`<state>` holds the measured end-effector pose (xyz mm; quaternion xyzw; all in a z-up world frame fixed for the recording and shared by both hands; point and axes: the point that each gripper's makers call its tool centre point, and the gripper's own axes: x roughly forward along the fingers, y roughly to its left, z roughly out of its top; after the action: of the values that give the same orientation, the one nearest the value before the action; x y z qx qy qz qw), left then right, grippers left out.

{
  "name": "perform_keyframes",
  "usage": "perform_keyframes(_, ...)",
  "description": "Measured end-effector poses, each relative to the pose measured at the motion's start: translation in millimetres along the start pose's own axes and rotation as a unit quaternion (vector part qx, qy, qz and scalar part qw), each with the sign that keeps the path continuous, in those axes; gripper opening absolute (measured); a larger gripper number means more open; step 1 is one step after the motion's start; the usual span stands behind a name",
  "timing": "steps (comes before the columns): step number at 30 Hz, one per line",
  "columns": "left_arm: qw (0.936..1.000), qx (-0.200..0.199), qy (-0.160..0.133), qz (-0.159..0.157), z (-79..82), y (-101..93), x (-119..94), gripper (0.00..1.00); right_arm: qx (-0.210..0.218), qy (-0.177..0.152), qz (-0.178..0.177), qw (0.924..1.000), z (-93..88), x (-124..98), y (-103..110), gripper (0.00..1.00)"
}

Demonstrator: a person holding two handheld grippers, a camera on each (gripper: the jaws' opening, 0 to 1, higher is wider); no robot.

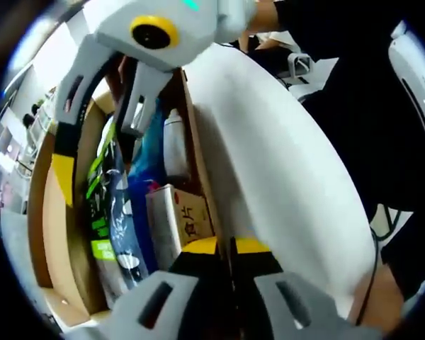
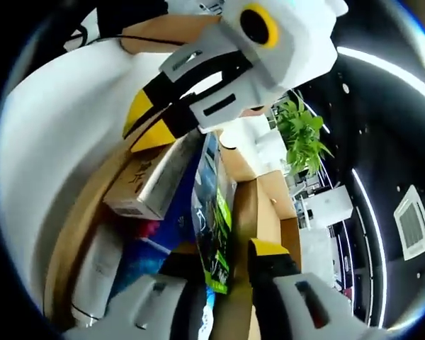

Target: Operate the shoe box by opening the lid, removing the specified soft item, and placing it in the target area until the item is outside and the box remains undamaged.

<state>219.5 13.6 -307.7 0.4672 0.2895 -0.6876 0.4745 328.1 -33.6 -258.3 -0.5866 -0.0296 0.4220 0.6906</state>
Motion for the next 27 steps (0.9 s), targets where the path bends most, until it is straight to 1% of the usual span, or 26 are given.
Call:
perform_keyframes(8, 1.0, -0.001, 0.0, 0.0, 0.0, 0.6, 0.5, 0.06, -0.013, 0.004, 0.006, 0.9999, -1.0, 1.2, 4.1, 0.11)
perform_keyframes(14, 1.0, -0.001, 0.0, 0.0, -0.1, 1.4, 0.6, 0.06, -0.017, 0.008, 0.009, 0.9998, -2.3, 2.7, 5.6, 0.09)
perform_keyframes(18, 1.0, -0.001, 0.0, 0.0, -0.2, 1.7, 0.8, 0.06, -0.021, 0.011, 0.021, 0.9995, -2.9, 4.1, 10.3, 0.05)
perform_keyframes(27, 1.0, 0.0, 0.003, 0.002, -0.6, 1.7, 1.2, 0.06, -0.026, 0.014, 0.017, 0.9994, -2.7, 3.0, 9.6, 0.03)
